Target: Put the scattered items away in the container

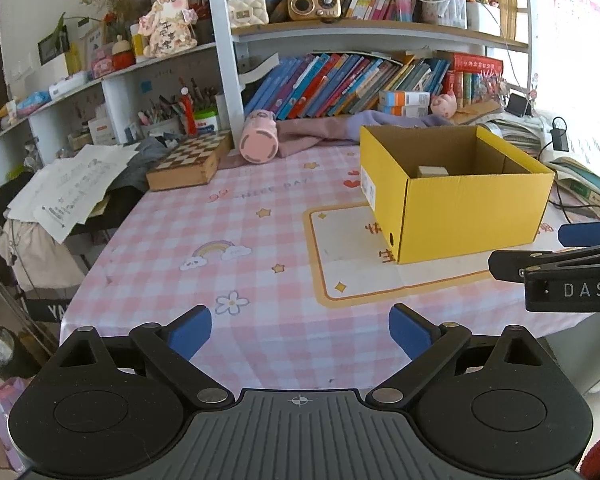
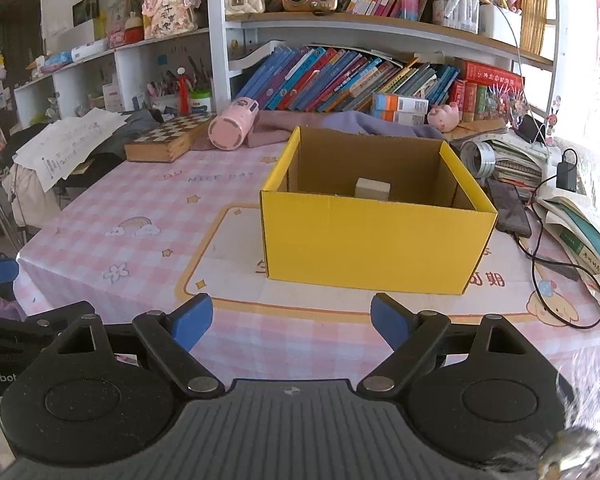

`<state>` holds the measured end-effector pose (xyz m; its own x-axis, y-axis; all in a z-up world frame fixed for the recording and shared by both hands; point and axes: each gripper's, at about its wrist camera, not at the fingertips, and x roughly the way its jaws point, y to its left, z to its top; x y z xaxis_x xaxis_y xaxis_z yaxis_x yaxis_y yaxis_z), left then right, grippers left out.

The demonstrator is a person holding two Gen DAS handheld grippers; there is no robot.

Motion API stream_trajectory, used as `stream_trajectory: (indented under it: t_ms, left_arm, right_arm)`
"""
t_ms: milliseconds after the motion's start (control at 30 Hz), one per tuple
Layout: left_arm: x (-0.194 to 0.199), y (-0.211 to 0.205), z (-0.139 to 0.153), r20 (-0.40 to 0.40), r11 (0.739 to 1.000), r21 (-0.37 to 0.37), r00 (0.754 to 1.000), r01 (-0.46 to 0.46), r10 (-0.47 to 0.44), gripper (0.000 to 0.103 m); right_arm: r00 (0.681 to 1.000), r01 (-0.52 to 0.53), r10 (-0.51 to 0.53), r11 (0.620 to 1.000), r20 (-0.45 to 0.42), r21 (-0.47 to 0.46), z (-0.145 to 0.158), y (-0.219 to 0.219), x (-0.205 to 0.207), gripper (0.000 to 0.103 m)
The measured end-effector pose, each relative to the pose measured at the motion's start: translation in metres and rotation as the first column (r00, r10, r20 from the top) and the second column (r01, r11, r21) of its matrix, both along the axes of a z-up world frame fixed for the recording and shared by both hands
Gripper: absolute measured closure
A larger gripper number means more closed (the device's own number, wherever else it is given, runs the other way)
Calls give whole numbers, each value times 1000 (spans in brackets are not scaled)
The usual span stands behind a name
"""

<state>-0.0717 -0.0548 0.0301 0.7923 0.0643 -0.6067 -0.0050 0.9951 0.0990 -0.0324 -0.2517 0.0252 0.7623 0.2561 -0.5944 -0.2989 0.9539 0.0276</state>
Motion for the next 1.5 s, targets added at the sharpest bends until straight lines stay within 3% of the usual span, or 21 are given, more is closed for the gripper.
stream_trajectory:
  t_ms: [900,1500]
  left_arm:
    - [8,-6,-6,-48,999,-22,998,38,-39,0]
    - [10,1,-11,-95,999,-48,995,-25,21,0]
  right_arm:
    - [998,6,-5,1000,-59,10,-8,-5,1,11]
    - [996,-24,24,1000,-83,-2,-11,0,0,9]
